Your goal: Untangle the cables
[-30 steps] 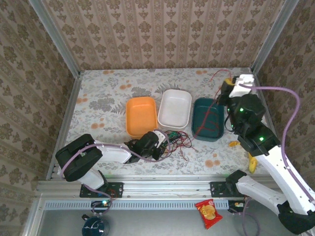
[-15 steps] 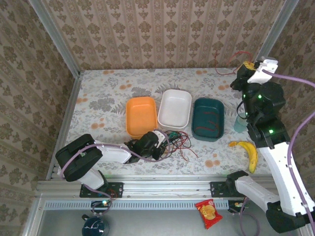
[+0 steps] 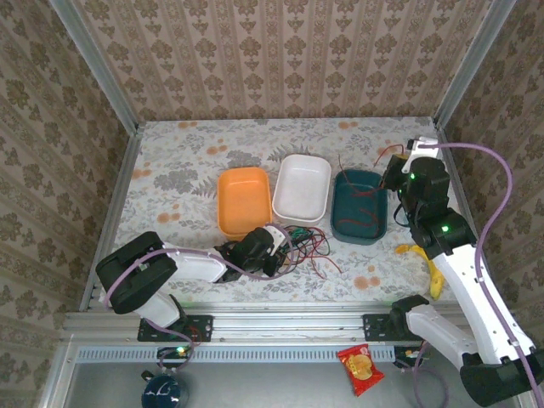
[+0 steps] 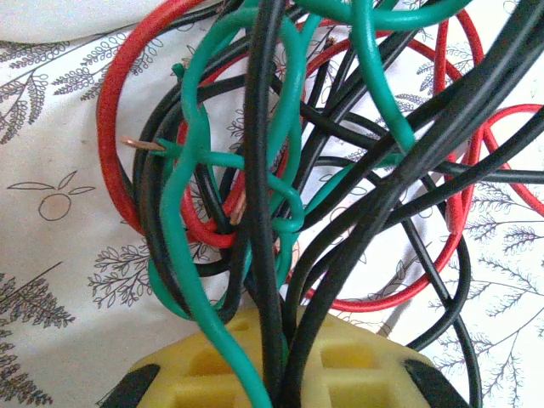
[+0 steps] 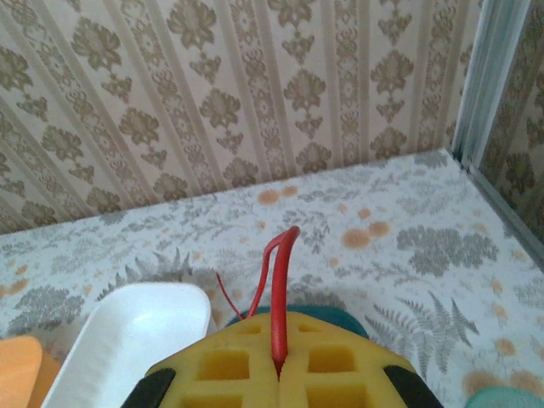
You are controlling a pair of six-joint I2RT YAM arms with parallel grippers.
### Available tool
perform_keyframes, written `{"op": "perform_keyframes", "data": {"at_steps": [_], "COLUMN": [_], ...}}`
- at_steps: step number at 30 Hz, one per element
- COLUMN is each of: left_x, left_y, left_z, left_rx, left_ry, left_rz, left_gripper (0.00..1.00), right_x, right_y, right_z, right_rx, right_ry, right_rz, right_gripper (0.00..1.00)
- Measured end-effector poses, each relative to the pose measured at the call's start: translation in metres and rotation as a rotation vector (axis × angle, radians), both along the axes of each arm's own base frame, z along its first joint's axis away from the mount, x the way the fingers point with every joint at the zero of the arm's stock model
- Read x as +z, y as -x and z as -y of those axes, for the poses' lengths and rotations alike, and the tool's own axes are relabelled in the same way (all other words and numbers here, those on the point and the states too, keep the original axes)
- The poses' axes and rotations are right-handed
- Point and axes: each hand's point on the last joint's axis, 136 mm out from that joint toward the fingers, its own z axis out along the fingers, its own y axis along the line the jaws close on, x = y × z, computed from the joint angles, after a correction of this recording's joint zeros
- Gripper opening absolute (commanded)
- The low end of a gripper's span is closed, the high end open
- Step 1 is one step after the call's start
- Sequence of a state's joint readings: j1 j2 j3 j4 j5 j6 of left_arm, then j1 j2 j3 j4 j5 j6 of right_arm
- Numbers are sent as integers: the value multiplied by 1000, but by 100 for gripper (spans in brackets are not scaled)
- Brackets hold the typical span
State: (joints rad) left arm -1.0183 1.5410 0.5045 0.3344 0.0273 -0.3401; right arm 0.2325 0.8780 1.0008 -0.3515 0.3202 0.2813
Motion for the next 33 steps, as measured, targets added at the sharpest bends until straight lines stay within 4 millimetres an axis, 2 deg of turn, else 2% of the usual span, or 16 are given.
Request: {"op": "perform_keyframes", "data": {"at_steps": [6, 14, 18, 23, 27, 30, 33], "left_x": [0, 0, -1, 0, 0, 0, 0], "left_y": [0, 0, 0, 0, 0, 0, 0], "left_z": [0, 0, 0, 1, 1, 1, 1], "left_rx": [-1, -1, -2, -2, -2, -2, -2], "left_ry": [-1, 0, 0, 2, 1, 1, 1], "left_rz": [0, 0, -2, -1, -1, -1, -1], "left_gripper": [11, 11, 11, 11, 11, 11, 11], "right_x": [-22, -42, -52, -86, -126, -157, -184], "right_y": [11, 27, 27, 13, -4, -13, -22], "right_z": [0, 18, 10, -20, -45, -53, -53], "right_rx": [-17, -119, -73, 65, 144, 160, 143], "right_ry": [0, 94, 82, 31, -27, -68, -95], "right_rz": [-82, -178, -209, -317, -437, -530, -596], "right_gripper": [0, 0, 0, 0, 0, 0, 0]}}
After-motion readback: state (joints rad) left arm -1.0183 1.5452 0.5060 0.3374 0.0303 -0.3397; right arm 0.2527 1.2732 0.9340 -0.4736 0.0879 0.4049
